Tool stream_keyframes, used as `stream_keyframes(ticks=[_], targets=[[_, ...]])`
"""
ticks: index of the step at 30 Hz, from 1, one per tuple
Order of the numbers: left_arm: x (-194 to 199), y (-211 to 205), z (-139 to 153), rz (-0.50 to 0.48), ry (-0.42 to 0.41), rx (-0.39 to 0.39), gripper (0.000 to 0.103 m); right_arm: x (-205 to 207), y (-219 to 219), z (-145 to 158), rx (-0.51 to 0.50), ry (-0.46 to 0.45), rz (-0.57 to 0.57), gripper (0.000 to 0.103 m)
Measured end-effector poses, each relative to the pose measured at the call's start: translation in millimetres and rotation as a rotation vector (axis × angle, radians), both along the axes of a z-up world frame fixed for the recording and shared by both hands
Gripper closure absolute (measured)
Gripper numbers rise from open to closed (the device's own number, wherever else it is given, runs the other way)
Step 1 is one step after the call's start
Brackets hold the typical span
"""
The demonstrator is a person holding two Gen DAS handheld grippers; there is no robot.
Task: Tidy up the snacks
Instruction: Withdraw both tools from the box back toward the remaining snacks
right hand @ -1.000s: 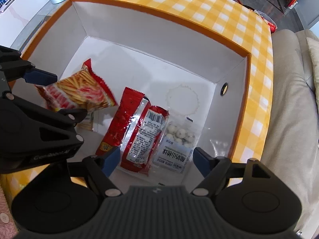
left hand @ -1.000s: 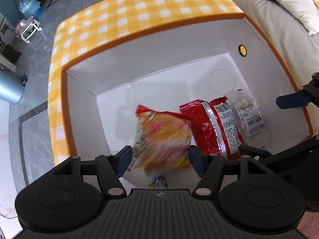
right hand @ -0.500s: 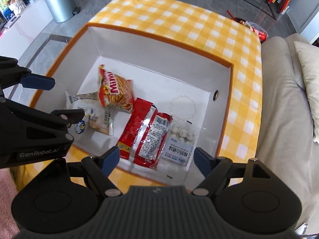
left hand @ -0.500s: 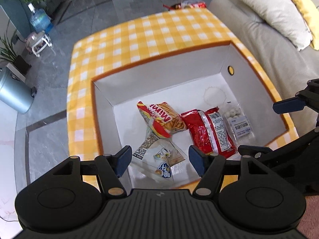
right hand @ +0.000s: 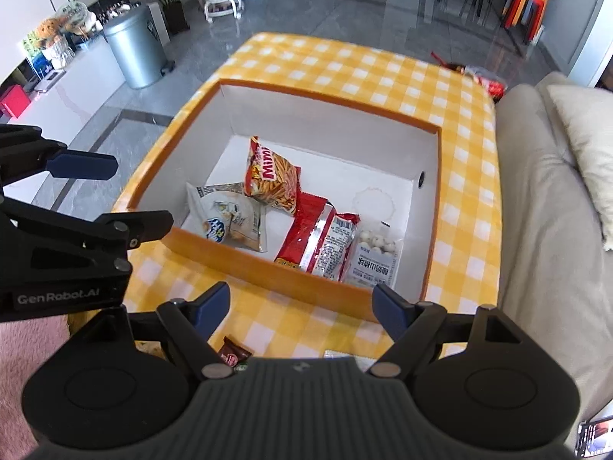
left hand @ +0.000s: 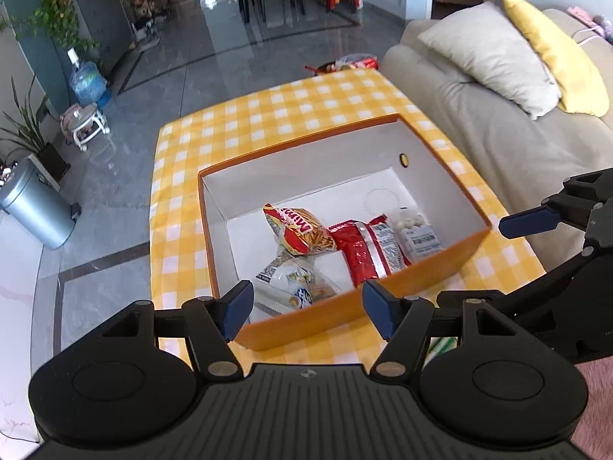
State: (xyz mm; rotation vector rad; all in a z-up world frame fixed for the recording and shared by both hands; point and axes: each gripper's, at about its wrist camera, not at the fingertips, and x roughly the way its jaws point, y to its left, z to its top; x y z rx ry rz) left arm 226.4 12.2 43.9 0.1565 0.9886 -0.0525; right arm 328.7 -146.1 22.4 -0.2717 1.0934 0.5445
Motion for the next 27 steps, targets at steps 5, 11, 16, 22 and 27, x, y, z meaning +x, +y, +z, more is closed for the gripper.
stream_keyframes(ticks=[5, 11, 16, 22, 27], targets=[[-34.7, 3.6, -3.8, 0.010, -0.038, -0.030, 0.026, -38.5, -14.7, 3.2, 0.064, -0.057, -0.021, 0.024], [-67.7, 13.6, -22.9, 0.074, -0.031, -0.067, 0.026, -77.6, -33.7, -9.3, 0.148, -0.086, -0.089, 0.024], [-91.2, 23.7, -42.0, 0.149, 0.014, -0.107, 0.026, -104.9, -45.9, -24.9, 0.176, -0.108, -0.154, 0.024], [-105.8, 31.7, -66.1, 0.245, 0.098, -0.173, 0.026, -127.5, -60.3, -51.1, 0.211, -0.071, -0.230, 0.026], [-104.2, 29.6, -92.3, 0.289, 0.182, -0.171, 0.027, -132.8, -74.0, -82.8, 0.182, -0.004, -0.292, 0.030]])
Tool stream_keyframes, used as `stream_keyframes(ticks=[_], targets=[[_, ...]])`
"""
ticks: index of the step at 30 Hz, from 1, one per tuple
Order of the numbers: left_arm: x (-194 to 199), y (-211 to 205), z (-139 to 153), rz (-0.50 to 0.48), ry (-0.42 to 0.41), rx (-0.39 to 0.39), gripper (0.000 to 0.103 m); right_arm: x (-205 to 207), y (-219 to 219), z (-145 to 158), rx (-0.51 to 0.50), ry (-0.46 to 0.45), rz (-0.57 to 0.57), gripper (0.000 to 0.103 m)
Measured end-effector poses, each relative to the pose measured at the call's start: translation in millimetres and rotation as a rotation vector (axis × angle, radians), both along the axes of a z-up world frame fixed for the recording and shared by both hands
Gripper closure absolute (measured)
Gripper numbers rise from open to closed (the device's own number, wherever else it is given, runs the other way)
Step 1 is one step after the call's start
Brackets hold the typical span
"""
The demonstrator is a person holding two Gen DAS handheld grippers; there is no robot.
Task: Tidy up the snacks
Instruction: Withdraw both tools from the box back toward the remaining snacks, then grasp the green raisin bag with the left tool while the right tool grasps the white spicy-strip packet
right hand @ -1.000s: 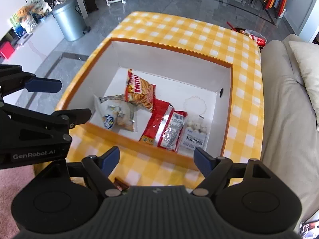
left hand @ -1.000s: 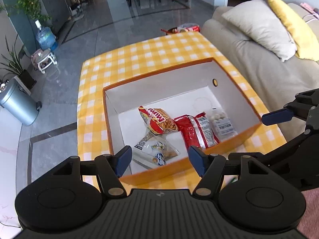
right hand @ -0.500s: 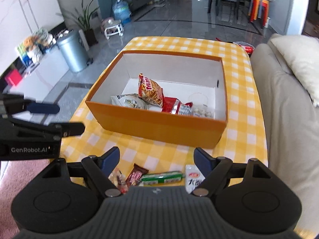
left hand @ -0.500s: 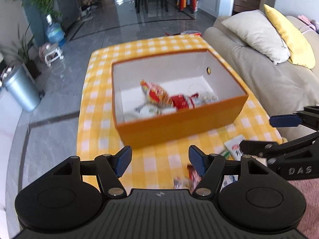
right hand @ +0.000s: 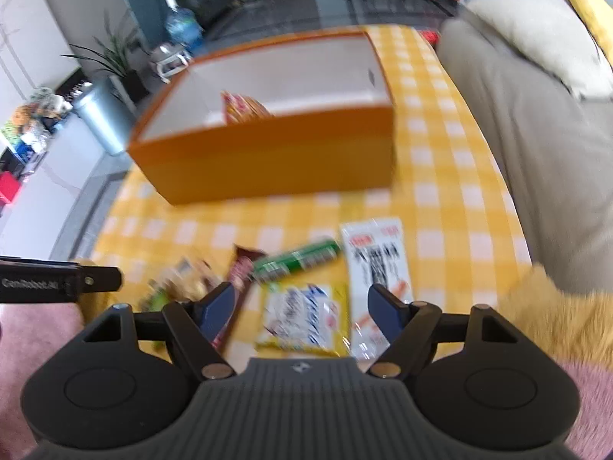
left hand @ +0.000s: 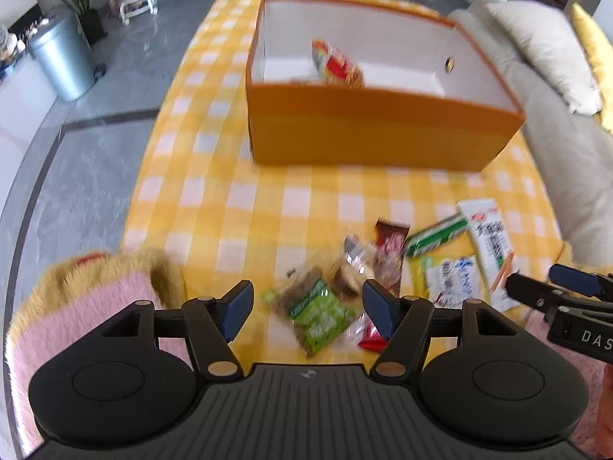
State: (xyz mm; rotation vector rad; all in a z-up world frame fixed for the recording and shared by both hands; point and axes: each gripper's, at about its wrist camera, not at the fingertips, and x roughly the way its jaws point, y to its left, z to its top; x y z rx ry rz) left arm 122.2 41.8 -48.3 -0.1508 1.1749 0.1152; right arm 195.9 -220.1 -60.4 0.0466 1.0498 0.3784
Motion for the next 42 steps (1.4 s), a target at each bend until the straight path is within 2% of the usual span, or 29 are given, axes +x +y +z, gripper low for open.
stream_keyframes(ticks=[9, 17, 20, 23, 26, 30, 36, 42], targets=[[13.1, 4.2, -33.4, 0.074, 0.075, -0.025, 0.027, 10.4, -13.7, -33.4, -0.083, 0.000, -0.028, 0.037], [23.7, 8.2, -57.8, 0.122, 0.147, -0.067, 0.027, 26.9, -13.2, -47.7, -0.109, -0.005, -0.035, 0.040], [26.1, 12.4, -64.1, 0.150, 0.154, -0.097, 0.026, 33.5, -17.4, -55.6, -0.104, 0.016, -0.057, 0.044], [28.4, 12.8, -69.5, 0.158, 0.166, -0.087, 0.026, 40.6, -22.0, -62.4, -0.086, 0.040, -0.084, 0.048], [29.3, 13.4, -76.2, 0.162, 0.182, -0.094, 0.033, 44.9, -22.7, -67.7, -0.081, 0.053, -0.091, 0.048], [29.7, 16.0, -81.8, 0.165, 0.187, -0.108, 0.036, 49.4, -20.2, -74.1, -0.084, 0.067, -0.085, 0.048], [31.4, 9.9, -82.9, 0.137, 0.182, -0.076, 0.038, 56.1, -15.4, -83.4, -0.106, 0.086, -0.071, 0.048], [33.0, -1.3, -82.3, 0.094, 0.175, -0.025, 0.039, 55.8, -4.5, -86.5, -0.158, 0.058, -0.027, 0.043]])
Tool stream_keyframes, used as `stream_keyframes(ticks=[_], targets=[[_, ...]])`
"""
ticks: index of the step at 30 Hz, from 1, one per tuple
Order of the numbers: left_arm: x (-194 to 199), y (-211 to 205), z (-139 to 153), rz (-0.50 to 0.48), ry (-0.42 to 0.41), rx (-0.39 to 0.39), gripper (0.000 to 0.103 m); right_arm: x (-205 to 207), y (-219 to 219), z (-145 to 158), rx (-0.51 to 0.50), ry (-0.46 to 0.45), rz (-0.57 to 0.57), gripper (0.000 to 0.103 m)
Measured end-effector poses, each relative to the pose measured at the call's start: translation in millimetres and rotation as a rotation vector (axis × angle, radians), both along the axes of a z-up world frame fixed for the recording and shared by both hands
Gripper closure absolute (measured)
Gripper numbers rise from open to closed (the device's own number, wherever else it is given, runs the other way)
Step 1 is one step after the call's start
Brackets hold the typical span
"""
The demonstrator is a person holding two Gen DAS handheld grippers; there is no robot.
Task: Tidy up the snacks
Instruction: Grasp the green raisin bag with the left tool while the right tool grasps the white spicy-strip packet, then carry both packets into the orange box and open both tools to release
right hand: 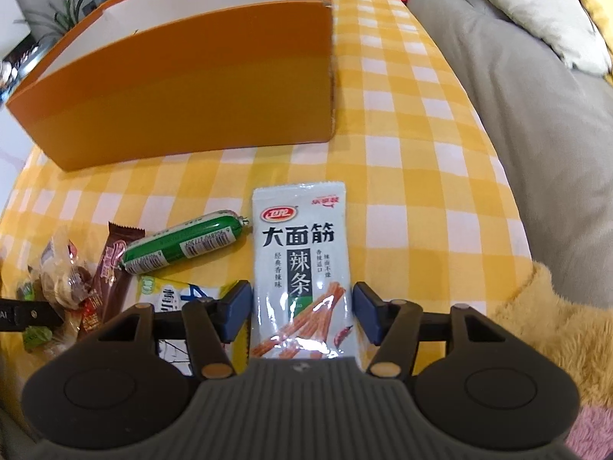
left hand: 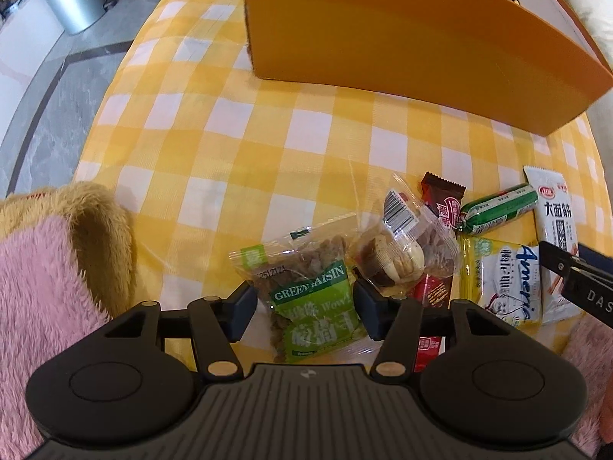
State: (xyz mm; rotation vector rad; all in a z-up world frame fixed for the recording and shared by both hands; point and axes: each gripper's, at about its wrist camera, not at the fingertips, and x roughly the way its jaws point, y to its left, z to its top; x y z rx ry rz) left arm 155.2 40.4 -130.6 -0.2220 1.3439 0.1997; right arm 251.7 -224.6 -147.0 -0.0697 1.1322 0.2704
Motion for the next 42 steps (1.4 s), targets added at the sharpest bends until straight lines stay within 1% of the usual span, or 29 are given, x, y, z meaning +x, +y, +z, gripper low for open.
stream_keyframes(ticks=[3, 4, 8, 10, 13, 15, 20, 25, 33, 42], targets=[[1.6, -8.7, -0.6, -0.019, 0.001, 0.023, 0.039, -2.3, 10.3, -1.9, -0.047, -0.018, 0.045, 0.037], [2.1, -11.6, -0.3, -0.027, 0.001, 0.031, 0.039, -3.7, 13.4, -2.1, -0.063, -0.029, 0.059, 0.039], [3.1, -16.4, 3.6, -0.044, -0.003, 0.049, 0.041, -4.4, 12.8, -0.7, -0.058, -0.032, 0.065, 0.042], [1.2, -16.7, 5.7, -0.043, -0.007, 0.046, 0.043, -5.5, 13.3, 0.6, -0.057, -0.036, 0.071, 0.050], [-0.9, -14.4, 6.5, -0.035, -0.015, 0.043, 0.047, -7.1, 14.3, 1.6, -0.058, -0.041, 0.080, 0.054], [-2.2, -13.0, 7.2, -0.034, -0.024, 0.041, 0.049, -8.4, 14.4, 2.7, -0.056, -0.039, 0.082, 0.055], [-2.2, -9.1, 7.2, -0.033, -0.029, 0.038, 0.052, -8.9, 13.0, 3.8, -0.048, -0.037, 0.078, 0.057], [-5.3, -4.4, 14.9, -0.010, -0.052, 0.047, 0.053, -9.6, 7.9, 6.4, -0.031, -0.045, 0.058, 0.058], [-12.6, -4.6, 37.8, 0.002, -0.131, 0.037, 0.054, -15.5, 3.2, 22.1, 0.005, -0.111, 0.038, 0.058], [-15.4, -5.7, 65.9, -0.018, -0.224, 0.019, 0.054, -27.2, -2.3, 47.3, 0.047, -0.181, 0.024, 0.058]])
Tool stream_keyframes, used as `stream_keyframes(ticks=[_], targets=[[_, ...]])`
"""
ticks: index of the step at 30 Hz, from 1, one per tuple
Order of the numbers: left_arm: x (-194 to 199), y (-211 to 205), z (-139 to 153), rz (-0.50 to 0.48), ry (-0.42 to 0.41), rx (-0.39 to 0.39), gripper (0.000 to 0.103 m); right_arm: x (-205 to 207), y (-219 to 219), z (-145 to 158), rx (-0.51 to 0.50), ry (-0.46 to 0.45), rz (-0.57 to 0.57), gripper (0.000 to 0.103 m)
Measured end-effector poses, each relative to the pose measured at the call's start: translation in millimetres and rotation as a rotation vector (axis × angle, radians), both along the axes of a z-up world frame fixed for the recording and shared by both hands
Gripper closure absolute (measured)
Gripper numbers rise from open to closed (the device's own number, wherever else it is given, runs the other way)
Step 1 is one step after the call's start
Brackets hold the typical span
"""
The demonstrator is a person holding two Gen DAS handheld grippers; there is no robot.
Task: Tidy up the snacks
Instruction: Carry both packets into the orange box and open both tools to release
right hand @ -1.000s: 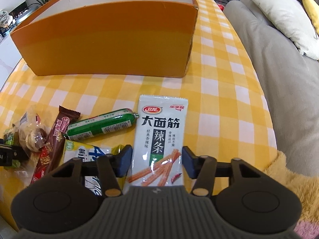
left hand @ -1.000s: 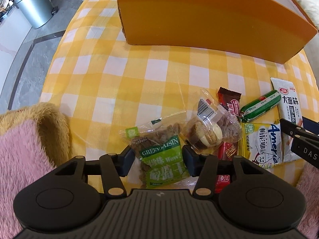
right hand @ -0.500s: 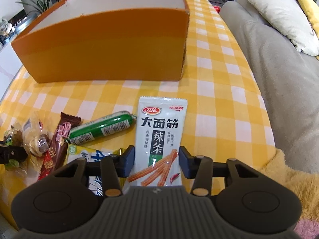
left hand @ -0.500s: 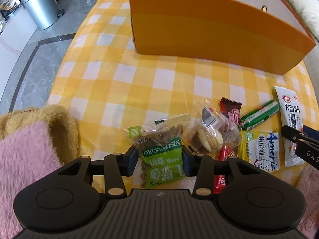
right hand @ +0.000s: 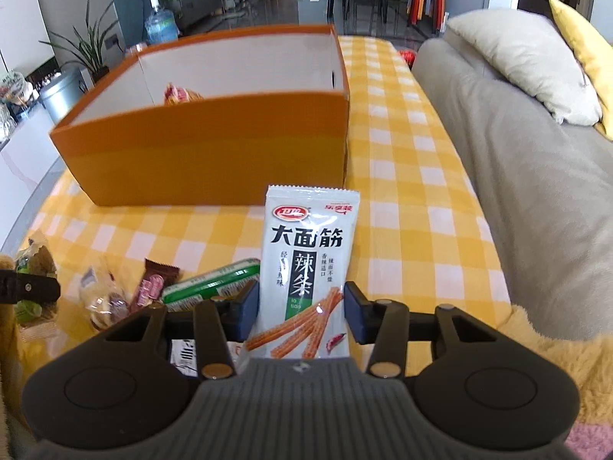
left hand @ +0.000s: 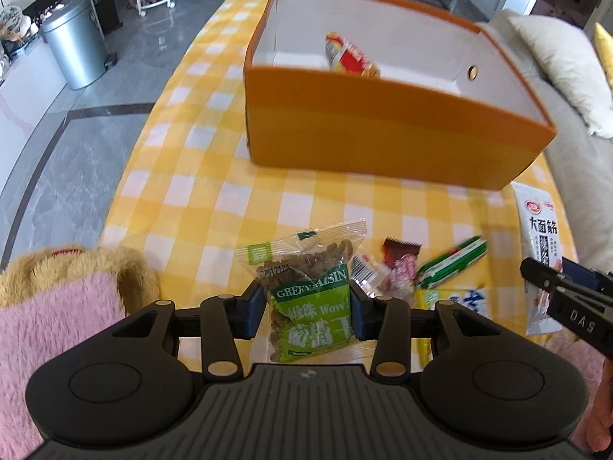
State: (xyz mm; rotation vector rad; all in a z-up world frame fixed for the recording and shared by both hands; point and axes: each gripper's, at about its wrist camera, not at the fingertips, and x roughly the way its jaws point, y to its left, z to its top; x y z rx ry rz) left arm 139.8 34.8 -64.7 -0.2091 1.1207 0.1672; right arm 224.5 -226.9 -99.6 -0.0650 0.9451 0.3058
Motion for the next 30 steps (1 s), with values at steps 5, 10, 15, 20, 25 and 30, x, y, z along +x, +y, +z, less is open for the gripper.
stream_keyframes(ticks=[5, 10, 15, 20, 25, 30], targets=[[2.6, -4.8, 21.3, -0.035, -0.068, 0.009, 0.054, -8.1, -0.5, 18.2, 0.033, -0.043, 0.004, 0.059], [6.3, -14.1, 46.0, -0.088, -0.143, 0.034, 0.054, -15.2, -1.2, 43.1, 0.069, -0.095, 0.010, 0.059], [17.3, -20.1, 65.5, -0.133, -0.197, 0.056, 0.054, -13.6, -1.7, 68.1, 0.115, -0.132, 0.014, 0.059], [31.4, -21.9, 80.6, -0.168, -0.238, 0.075, 0.054, -4.9, 2.8, 89.7, 0.143, -0.168, 0.030, 0.059], [52.6, -22.4, 95.4, -0.201, -0.275, 0.098, 0.054, 14.9, 10.4, 104.7, 0.169, -0.186, 0.054, 0.059], [75.5, -18.7, 104.7, -0.221, -0.289, 0.110, 0.054, 41.4, 24.0, 114.9, 0.182, -0.190, 0.090, 0.059]])
